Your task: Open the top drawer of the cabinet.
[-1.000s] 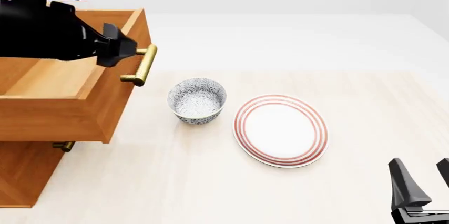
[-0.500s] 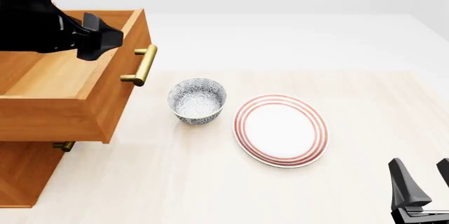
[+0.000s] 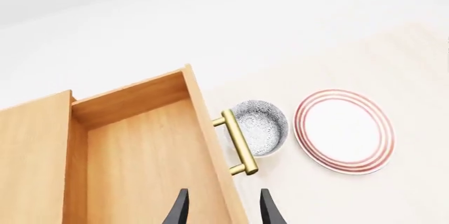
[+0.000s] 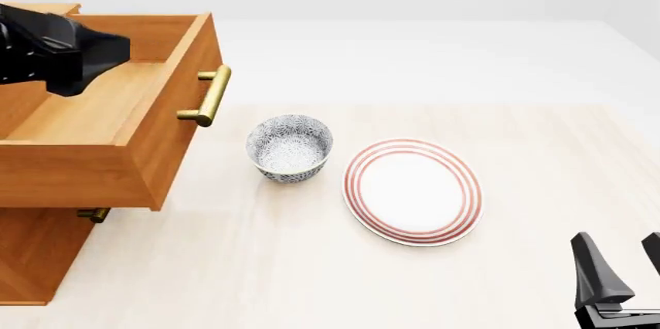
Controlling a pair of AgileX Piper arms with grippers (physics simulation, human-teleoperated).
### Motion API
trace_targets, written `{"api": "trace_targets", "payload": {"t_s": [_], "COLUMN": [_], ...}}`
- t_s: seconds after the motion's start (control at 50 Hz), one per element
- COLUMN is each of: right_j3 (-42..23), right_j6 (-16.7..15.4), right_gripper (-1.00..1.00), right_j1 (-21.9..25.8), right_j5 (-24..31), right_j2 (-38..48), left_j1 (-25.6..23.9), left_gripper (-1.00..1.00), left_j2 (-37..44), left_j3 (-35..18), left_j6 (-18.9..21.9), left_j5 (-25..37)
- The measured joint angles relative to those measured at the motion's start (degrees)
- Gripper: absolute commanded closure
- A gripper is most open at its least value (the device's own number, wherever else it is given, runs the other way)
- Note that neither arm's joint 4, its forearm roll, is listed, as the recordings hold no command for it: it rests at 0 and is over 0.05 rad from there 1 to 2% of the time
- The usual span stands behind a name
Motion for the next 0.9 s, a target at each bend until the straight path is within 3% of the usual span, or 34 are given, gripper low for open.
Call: {"api": "trace_targets", "payload": {"t_s": [0.9], "right_j3": [0.00], "right_j6": [0.00], "right_gripper": [-1.00], "right_j1": [0.00], "right_j5": [0.00], "right_j2": [0.00], "left_j1": [3.39], "left_gripper": [-1.00], "left_j2": [-8.81], "left_j3": [1.41], "left_j6": [0.01], "left_j5": [-1.99]}}
